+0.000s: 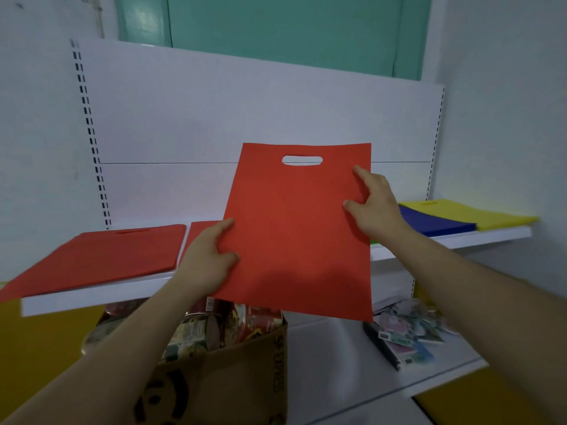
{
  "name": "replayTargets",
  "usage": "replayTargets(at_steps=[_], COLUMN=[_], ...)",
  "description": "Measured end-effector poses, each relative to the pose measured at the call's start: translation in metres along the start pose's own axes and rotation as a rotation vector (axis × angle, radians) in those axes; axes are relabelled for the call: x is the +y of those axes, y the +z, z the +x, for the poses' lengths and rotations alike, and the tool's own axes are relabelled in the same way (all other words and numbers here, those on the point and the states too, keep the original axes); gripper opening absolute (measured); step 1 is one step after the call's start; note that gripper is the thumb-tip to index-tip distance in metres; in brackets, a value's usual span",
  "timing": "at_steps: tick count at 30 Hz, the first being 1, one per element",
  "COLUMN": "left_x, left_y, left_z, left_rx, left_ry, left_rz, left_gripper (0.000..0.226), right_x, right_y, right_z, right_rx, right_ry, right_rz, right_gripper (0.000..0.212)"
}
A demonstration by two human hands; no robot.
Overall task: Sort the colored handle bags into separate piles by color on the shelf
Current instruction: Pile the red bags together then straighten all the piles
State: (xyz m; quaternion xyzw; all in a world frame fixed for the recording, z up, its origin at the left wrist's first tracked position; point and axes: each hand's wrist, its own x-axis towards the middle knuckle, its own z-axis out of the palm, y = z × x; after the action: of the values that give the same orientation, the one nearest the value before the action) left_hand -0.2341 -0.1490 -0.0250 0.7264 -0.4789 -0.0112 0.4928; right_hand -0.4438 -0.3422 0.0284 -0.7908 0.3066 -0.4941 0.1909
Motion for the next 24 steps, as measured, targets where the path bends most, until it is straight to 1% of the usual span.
replayTargets(at_steps=[7, 13, 19, 24], left_x=[-0.004, -0.025, -0.048, -0.057], left_y=[-0.014, -0.033, -0.045, -0.046], left_z=[0.032, 0.053, 0.064, 0.074], left_rx=[0.015, 0.036, 0.041, 0.030], left_ry=[-0.005, -0.059, -0.111, -0.144], left_rz=[0.098, 0.086, 0.138, 0.227], left_gripper=[0.064, 0.063, 0.062, 0.062], right_x=[-0.002, -0.007, -0.005, 0.002], right_y=[0.034, 0.083, 0.132, 0.163], right_z=[0.025, 0.057, 0.080, 0.105], right_rx=[0.020, 0.024, -0.036, -0.102], right_ry=[-0.035, -0.071, -0.128, -0.148], right_rz=[0.027, 0.008, -0.016, -0.038], right_gripper=[0.056, 0.047, 0.044, 0.044])
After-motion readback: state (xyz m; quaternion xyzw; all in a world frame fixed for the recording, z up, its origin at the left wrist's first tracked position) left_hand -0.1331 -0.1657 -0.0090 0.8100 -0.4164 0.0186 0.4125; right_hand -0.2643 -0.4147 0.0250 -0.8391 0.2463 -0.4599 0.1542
